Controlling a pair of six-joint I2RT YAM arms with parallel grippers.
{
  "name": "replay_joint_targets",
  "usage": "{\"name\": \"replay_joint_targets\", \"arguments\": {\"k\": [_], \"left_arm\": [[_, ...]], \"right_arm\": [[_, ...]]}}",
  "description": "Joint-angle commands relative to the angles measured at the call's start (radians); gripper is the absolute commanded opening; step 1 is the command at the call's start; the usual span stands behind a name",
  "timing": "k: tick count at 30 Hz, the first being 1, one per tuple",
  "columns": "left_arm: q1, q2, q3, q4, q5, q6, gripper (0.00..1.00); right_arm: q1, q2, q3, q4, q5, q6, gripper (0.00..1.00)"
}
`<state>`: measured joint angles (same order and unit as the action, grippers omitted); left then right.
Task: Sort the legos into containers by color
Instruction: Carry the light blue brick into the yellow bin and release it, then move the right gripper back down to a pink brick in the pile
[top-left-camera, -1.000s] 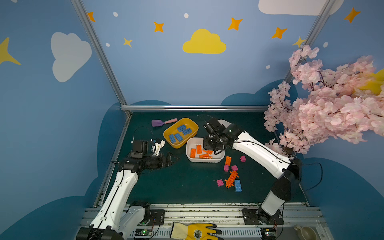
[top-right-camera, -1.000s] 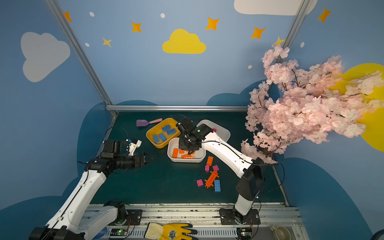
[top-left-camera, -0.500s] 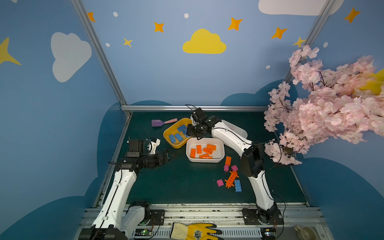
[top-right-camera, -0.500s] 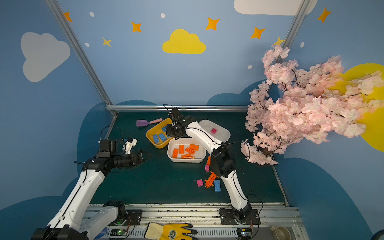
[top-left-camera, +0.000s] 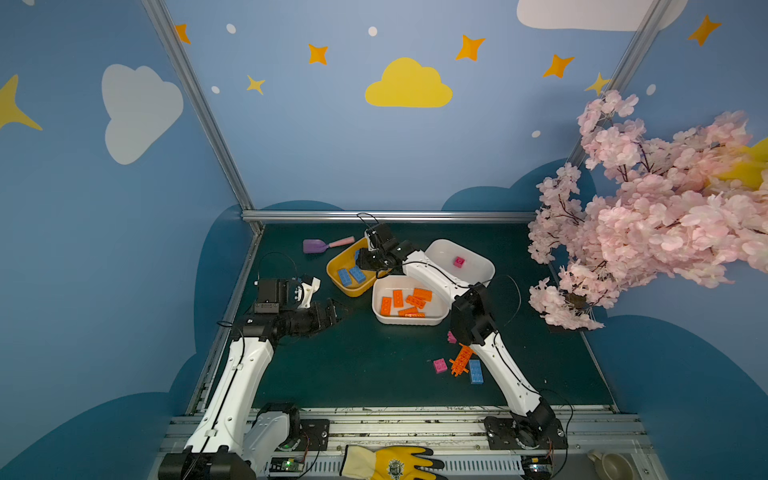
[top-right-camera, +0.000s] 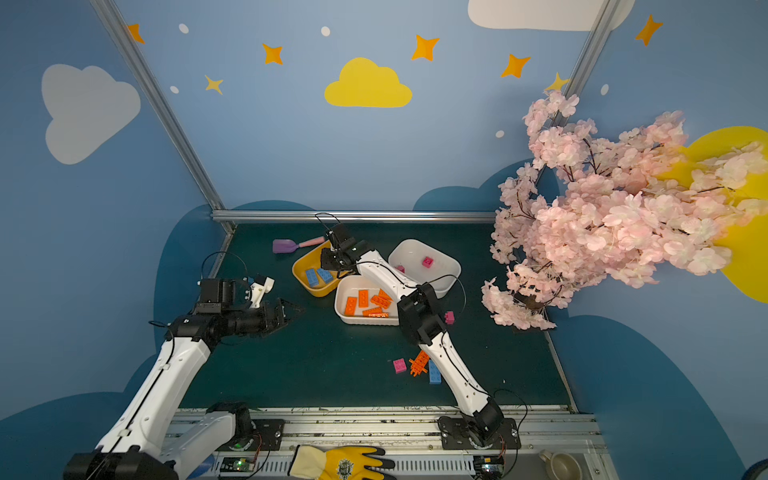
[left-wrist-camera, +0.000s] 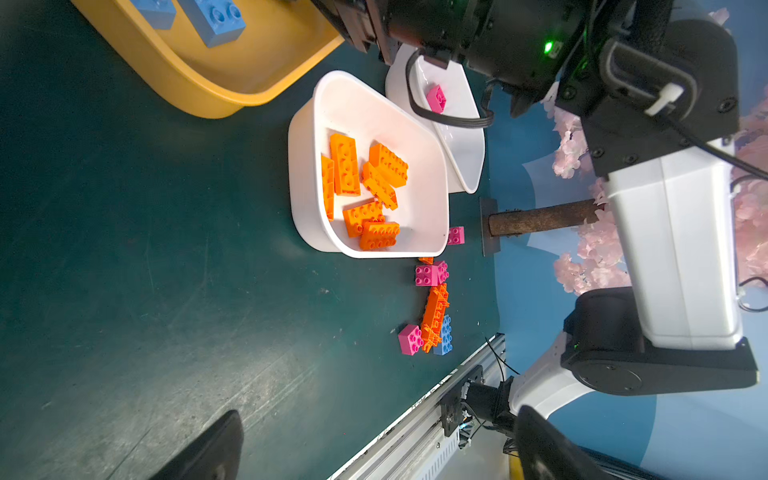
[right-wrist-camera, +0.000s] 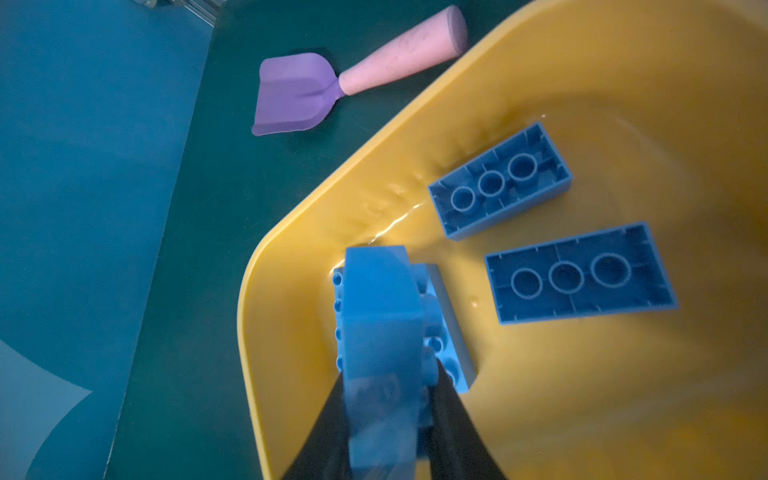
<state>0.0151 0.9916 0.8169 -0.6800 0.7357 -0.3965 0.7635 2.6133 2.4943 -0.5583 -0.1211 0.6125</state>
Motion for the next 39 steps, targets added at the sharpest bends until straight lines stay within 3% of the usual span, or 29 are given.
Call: {"name": "replay_joint_targets", "arguments": {"k": [1,7,14,25,31,39], "left_arm": [[0.006,0.007,0.004,-0.019,0.002,0.02,1.0],[0.008,0.009,0.001,-0.032,0.009,0.033,1.0],[0.009,-0.001,0.001,-0.036,0.028,0.03,1.0],[0.009,-0.015,-0.037,-0.035,0.061,0.015,1.0],[0.009,-0.027,-0.051,-0.036,0.064,0.011,1.0],[0.009,-0.042,-0.055,-0.035,0.064,0.0,1.0]], "right_arm": [[-0.007,-0.004,0.058,-0.054,0.025,-0.024,0.41],[-0.019,-0.167,-0.101,-0.051,0.049,-0.111,0.55],[-0.024,-0.544,-0.543,-0.058,0.05,-0.241,0.62],[0.053,-1.051,-1.165,-0.281,0.133,-0.071,0.73],[0.14,-1.115,-1.352,-0.312,0.131,-0.015,0.73],[0.138,-1.054,-1.39,-0.376,0.053,-0.06,0.7]]}}
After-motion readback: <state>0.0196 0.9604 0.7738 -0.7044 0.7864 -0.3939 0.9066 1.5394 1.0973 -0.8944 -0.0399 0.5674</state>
